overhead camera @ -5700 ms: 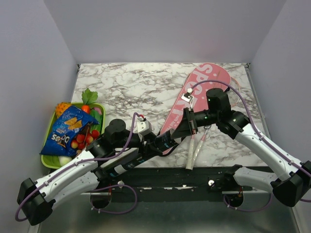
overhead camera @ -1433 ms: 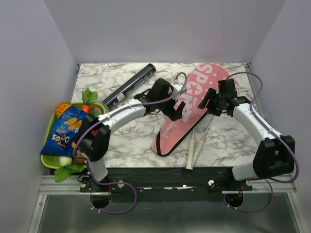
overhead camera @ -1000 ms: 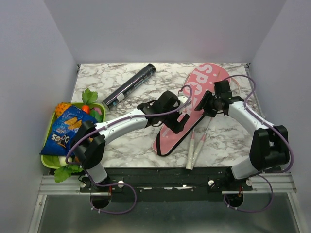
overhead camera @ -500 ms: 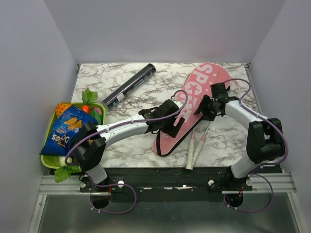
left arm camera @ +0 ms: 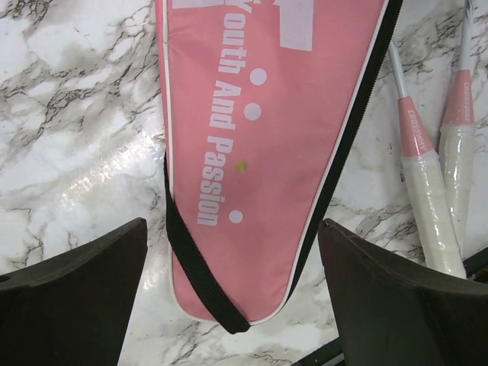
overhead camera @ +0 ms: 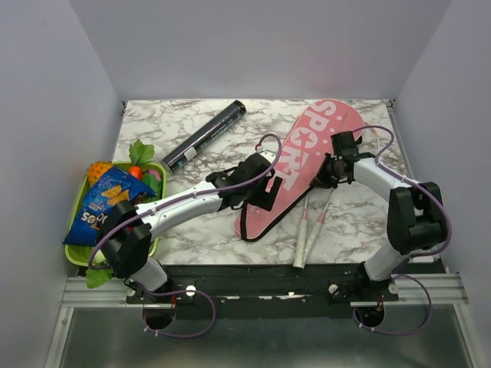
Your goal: Pack up the badminton gear
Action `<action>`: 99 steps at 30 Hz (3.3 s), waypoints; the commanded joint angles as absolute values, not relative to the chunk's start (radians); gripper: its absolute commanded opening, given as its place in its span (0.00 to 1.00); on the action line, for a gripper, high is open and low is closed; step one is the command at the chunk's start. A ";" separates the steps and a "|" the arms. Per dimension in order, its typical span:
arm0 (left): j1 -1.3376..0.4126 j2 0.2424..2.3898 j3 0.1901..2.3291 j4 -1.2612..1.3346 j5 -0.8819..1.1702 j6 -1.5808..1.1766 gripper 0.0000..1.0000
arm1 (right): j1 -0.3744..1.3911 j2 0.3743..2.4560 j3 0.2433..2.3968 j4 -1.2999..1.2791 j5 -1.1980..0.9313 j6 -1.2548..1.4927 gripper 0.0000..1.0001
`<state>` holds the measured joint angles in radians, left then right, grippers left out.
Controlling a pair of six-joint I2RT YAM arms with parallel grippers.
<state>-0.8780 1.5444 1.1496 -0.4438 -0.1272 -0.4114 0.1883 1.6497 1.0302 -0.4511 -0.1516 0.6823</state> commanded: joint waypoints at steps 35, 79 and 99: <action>-1.137 1.755 1.307 -0.397 -0.485 -0.147 0.99 | 0.189 1.453 1.120 -0.489 -0.252 0.670 0.00; -0.753 1.661 1.325 -0.486 -0.443 -0.235 0.00 | 0.196 1.270 1.195 -0.638 -0.221 0.615 0.53; -0.753 1.612 1.206 -0.595 -0.279 -0.618 0.00 | 0.176 1.495 1.080 -0.696 0.137 0.658 0.65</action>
